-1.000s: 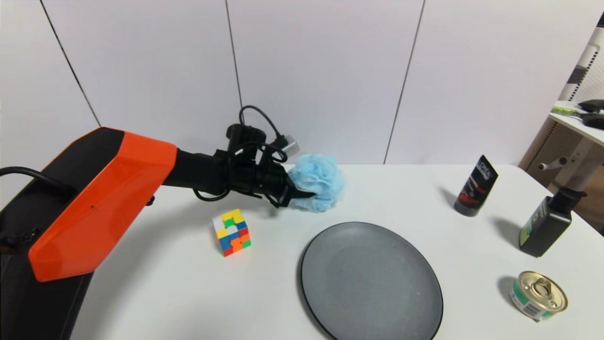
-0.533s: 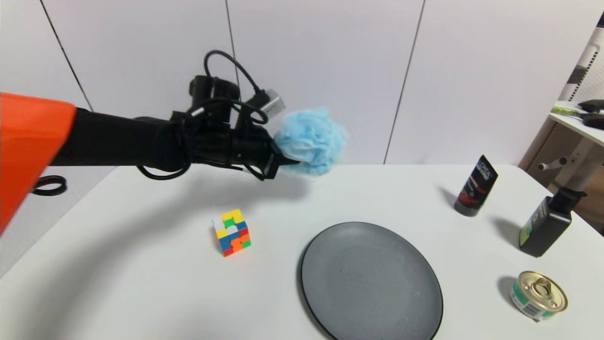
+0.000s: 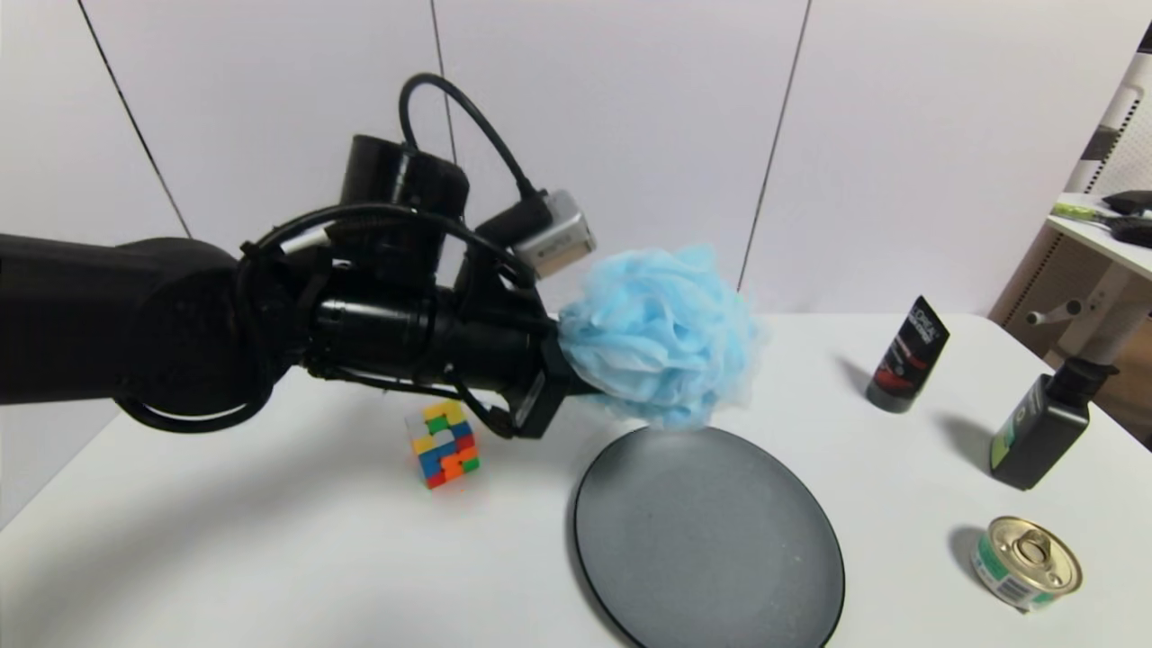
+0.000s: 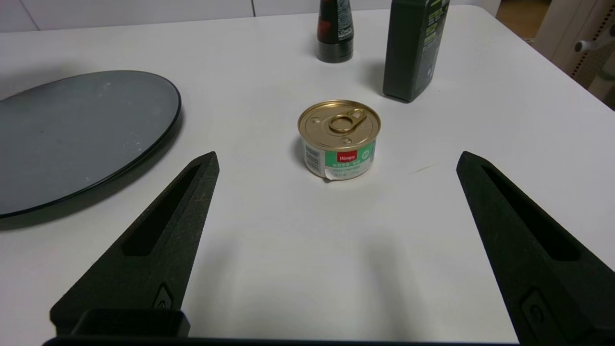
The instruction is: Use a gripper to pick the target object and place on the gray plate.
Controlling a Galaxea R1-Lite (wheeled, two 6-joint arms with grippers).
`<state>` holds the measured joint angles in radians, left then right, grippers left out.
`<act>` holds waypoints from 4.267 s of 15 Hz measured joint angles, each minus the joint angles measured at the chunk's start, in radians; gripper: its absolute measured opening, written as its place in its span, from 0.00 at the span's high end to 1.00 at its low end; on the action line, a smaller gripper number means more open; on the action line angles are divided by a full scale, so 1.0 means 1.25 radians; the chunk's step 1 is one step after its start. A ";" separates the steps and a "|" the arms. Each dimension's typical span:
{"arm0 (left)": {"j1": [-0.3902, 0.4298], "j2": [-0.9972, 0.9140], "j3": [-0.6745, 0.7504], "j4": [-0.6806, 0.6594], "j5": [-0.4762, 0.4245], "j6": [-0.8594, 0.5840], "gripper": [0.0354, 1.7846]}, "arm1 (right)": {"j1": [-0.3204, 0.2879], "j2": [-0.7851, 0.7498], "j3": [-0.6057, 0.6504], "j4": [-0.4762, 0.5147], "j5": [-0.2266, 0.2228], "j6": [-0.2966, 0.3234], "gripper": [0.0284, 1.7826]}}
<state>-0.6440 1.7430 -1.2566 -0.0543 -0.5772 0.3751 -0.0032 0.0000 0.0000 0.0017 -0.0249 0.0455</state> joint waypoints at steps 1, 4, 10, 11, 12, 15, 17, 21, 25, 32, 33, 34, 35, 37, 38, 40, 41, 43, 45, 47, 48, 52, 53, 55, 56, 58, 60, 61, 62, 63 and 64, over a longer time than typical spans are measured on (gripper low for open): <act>-0.020 0.002 0.024 0.000 0.009 0.001 0.81 | 0.000 0.000 0.000 0.000 0.000 0.000 0.04; -0.050 0.034 0.063 -0.001 0.018 0.002 0.81 | 0.000 0.000 0.000 0.000 0.000 0.000 0.04; -0.067 0.127 0.066 -0.005 0.017 0.002 0.82 | 0.000 0.000 0.000 0.000 0.000 0.000 0.04; -0.069 0.136 0.065 -0.005 0.017 0.001 0.82 | 0.000 0.000 0.000 0.000 0.000 0.000 0.04; -0.071 0.143 0.065 -0.005 0.017 0.001 0.79 | 0.000 0.000 0.000 0.000 0.000 0.000 0.04; -0.083 0.159 0.062 -0.005 0.016 -0.002 0.55 | 0.000 0.000 0.000 0.000 0.000 0.000 0.04; -0.086 0.164 0.052 -0.010 0.017 0.004 0.43 | 0.000 0.000 0.000 0.000 0.000 0.000 0.04; -0.092 0.167 0.045 -0.077 0.017 -0.003 0.28 | 0.000 0.000 0.000 0.000 0.000 0.000 0.04; -0.093 0.157 0.045 -0.083 0.018 -0.006 0.18 | 0.000 0.000 0.000 0.000 0.000 0.000 0.04; -0.078 -0.029 0.044 -0.051 0.171 -0.082 0.10 | 0.000 0.000 0.000 0.000 0.000 0.000 0.04; -0.062 -0.070 0.044 -0.036 0.206 -0.086 0.09 | 0.000 0.000 0.000 0.000 0.000 0.000 0.04; -0.033 -0.114 0.045 -0.015 0.230 -0.087 0.09 | 0.000 0.000 0.000 0.000 0.000 0.000 0.04; 0.003 -0.156 0.051 0.002 0.241 -0.084 0.08 | 0.000 0.000 0.000 0.000 -0.001 0.000 0.04; 0.091 -0.239 0.081 0.015 0.251 -0.066 0.07 | 0.000 0.000 0.000 0.000 0.000 0.000 0.04; 0.150 -0.283 0.106 0.016 0.252 -0.051 0.07 | 0.000 0.000 0.000 0.000 0.000 0.000 0.04; 0.289 -0.378 0.164 0.018 0.253 -0.030 0.07 | 0.000 0.000 0.000 0.000 0.000 0.000 0.04; 0.364 -0.435 0.203 0.019 0.253 -0.028 0.06 | 0.000 0.000 0.000 0.000 0.000 0.000 0.04; 0.467 -0.545 0.285 0.028 0.254 -0.045 0.06 | 0.000 0.000 0.000 0.000 0.000 0.000 0.04; 0.521 -0.669 0.384 0.061 0.256 -0.080 0.06 | 0.000 0.000 0.000 0.000 0.000 0.000 0.04; 0.543 -0.802 0.487 0.111 0.258 -0.108 0.06 | 0.000 0.000 0.000 0.000 0.000 0.000 0.04; 0.549 -0.872 0.540 0.135 0.260 -0.120 0.06 | 0.000 0.000 0.000 0.000 0.000 0.000 0.04; 0.564 -1.107 0.749 0.177 0.302 -0.182 0.06 | 0.000 0.000 0.000 0.000 0.000 0.000 0.04; 0.564 -1.141 0.785 0.171 0.314 -0.191 0.06 | 0.000 0.000 0.000 0.000 0.000 0.000 0.04; 0.546 -1.199 0.846 0.166 0.368 -0.196 0.06 | 0.000 0.000 0.000 0.000 0.000 0.000 0.04; 0.534 -1.230 0.884 0.161 0.421 -0.197 0.06 | 0.000 0.000 0.000 0.000 0.000 0.000 0.04; 0.522 -1.290 0.930 0.128 0.468 -0.201 0.06 | 0.000 0.000 0.000 0.000 0.000 0.000 0.04; 0.517 -1.346 0.964 0.112 0.454 -0.225 0.06 | 0.000 0.000 0.000 0.000 0.000 0.000 0.04; 0.517 -1.363 0.973 0.101 0.454 -0.254 0.06 | 0.000 0.000 0.000 0.000 0.000 0.000 0.04; 0.517 -1.375 0.980 0.091 0.462 -0.293 0.06 | 0.000 0.000 0.000 0.000 0.000 0.000 0.04; 0.517 -1.383 0.985 0.079 0.469 -0.323 0.06 | 0.000 0.000 0.000 0.000 0.000 0.000 0.04; 0.517 -1.389 0.987 0.077 0.469 -0.330 0.06 | 0.000 0.000 0.000 0.000 -0.001 0.000 0.04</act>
<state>0.0019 0.0072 -0.0226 0.0423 0.0096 -0.0370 -0.0032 0.0000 0.0000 0.0013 -0.0257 0.0455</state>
